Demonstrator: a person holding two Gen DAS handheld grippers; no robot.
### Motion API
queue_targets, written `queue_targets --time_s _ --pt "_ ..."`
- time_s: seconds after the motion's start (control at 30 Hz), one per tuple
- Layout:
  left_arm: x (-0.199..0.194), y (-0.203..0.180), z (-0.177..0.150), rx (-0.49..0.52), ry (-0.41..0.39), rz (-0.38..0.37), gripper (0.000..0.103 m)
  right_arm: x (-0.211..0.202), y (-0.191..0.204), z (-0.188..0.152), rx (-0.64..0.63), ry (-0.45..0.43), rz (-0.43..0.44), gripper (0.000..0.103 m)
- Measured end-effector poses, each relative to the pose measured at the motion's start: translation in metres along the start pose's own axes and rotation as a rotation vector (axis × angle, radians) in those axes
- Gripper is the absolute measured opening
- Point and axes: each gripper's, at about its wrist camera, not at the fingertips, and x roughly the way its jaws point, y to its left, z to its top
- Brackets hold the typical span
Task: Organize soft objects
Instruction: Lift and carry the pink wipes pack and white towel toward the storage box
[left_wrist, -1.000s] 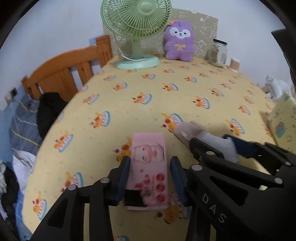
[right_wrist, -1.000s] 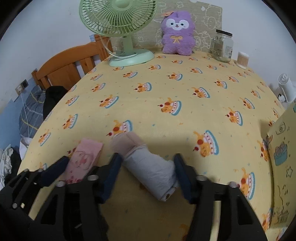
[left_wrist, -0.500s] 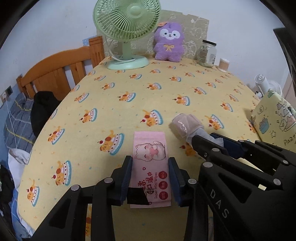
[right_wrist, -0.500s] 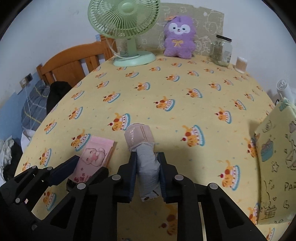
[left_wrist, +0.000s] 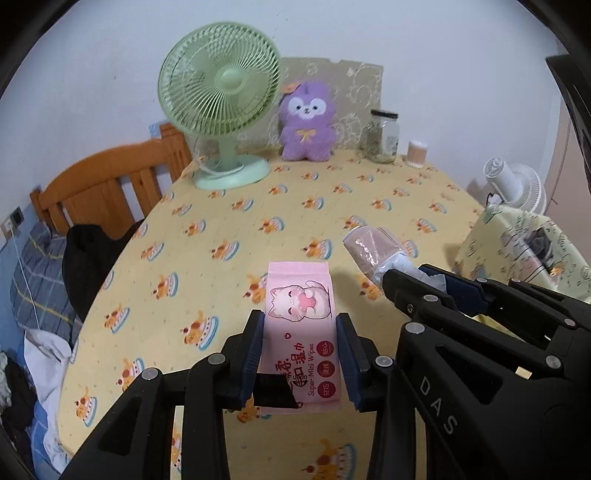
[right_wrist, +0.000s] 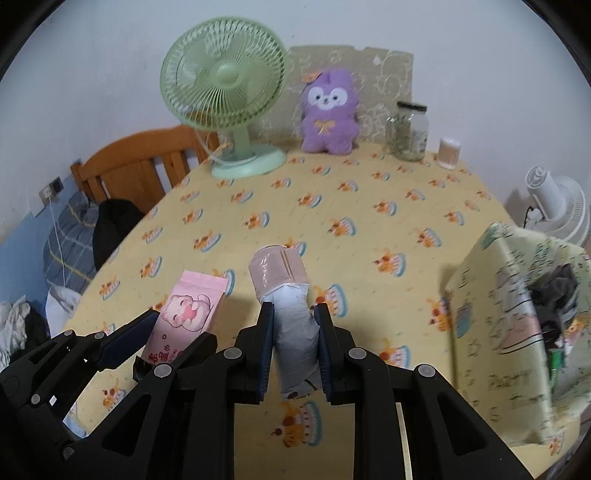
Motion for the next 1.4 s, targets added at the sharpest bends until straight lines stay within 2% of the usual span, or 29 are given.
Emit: queue_targets --time_s 0.67,1.03,1.4 --pt "-0.075 -0.024 0.047 -0.016 -0.166 0.037 0.039 -0.085 -0.016 0.048 -0.02 -0.164 0.035 0.024" --pt "-0.086 -0.042 0.062 -0.018 -0.199 0.03 0.04 -0.106 -0.034 0.062 -0.028 -0.2 0.018 0.024" --pt "-0.082 -0.076 0.073 0.023 -0.209 -0.012 0.04 -0.113 -0.071 0.065 0.009 -0.22 -0.024 0.024"
